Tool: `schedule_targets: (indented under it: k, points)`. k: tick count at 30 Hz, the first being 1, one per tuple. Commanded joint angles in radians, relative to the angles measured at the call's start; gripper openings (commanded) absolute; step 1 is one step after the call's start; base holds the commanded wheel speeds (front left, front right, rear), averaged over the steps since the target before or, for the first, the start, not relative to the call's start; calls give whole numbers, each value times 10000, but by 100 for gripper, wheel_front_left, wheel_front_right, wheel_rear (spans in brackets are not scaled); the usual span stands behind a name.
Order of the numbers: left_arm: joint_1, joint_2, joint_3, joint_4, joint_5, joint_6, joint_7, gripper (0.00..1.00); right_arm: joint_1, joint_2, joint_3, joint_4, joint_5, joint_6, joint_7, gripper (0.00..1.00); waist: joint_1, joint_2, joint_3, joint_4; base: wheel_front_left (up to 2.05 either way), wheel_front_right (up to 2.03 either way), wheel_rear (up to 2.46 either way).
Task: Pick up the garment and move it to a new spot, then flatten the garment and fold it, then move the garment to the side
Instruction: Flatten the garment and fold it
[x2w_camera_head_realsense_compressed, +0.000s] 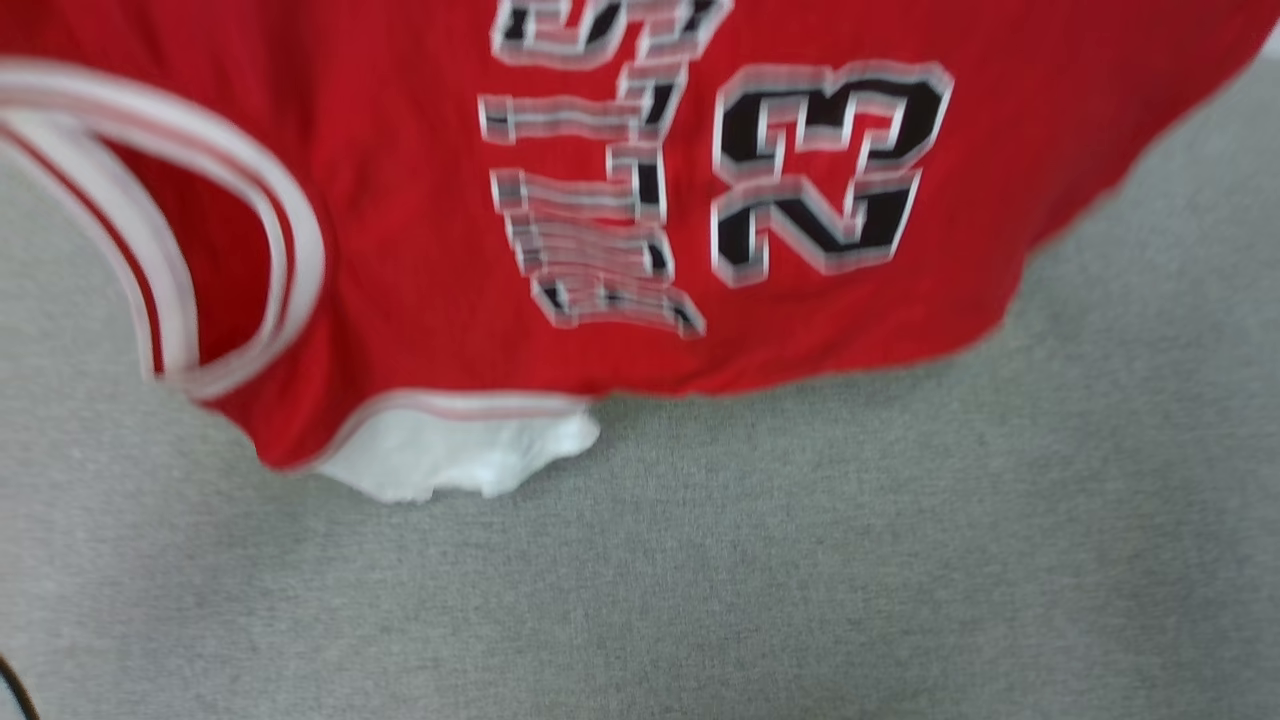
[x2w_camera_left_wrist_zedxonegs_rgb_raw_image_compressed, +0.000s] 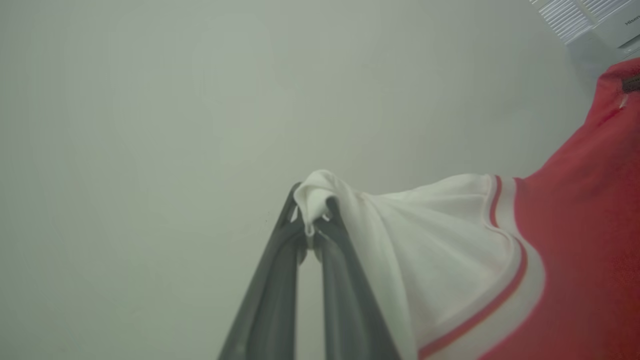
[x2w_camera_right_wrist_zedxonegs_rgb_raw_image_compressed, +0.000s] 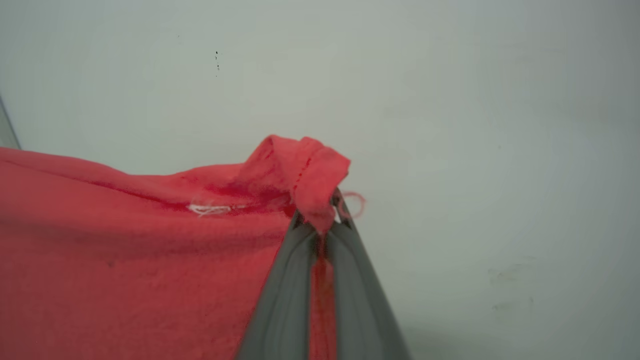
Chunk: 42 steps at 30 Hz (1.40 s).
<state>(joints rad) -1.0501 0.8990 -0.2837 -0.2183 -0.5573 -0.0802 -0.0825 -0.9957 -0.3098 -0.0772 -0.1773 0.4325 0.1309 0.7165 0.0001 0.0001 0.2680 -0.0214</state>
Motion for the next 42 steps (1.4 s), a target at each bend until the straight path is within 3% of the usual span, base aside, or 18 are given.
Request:
schedule_targets:
  k: [1, 10, 14, 21, 26, 33, 38, 42]
  points:
    - [-433, -82, -22, 174, 11, -66, 59, 0, -360, 26, -9, 116, -122, -4, -97, 0, -1, -1, 1046, -22, 0, 0, 0]
    - [-4834, -707, -1142, 3068, 772, -461, -134, 0, -3546, -107, 140, 2375, -1394, -5, -1997, 0, -1, -1, 3216, 207, 0, 0, 0]
    - [-6441, -1369, -1435, 4738, 1281, -451, -685, 0, -4903, -38, 67, 3703, -2040, -7, -3062, 0, -1, -1, 3814, 459, 0, 0, 0]
    - [-7634, -2306, -1877, 6925, 1529, -466, -1596, 0, -6105, 55, 22, 5522, -3031, -8, -4813, 0, -1, -1, 4415, 932, 0, 0, 0]
    - [-6782, -2764, -2563, 7558, 1533, -482, -1819, 0, -5360, 313, 119, 6544, -3000, -7, -5850, 0, -1, -1, 4455, 1162, 0, 0, 0]
    - [-4264, -3417, -2752, 6694, 1558, -487, -1845, 0, -3591, 474, 482, 7655, -2403, -5, -6622, 0, -1, -1, 3968, 1430, 0, 0, 0]
    - [-2337, -3894, -2486, 6097, 1681, -487, -1847, 0, -2385, 166, 894, 8061, -1801, -5, -6645, 0, -1, -1, 3335, 1494, 0, 0, 0]
    - [363, -4137, -2377, 5304, 1848, -489, -1848, 0, -484, -239, 1883, 8017, -951, -5, -6646, 0, -1, -1, 2274, 1439, 0, 0, 0]
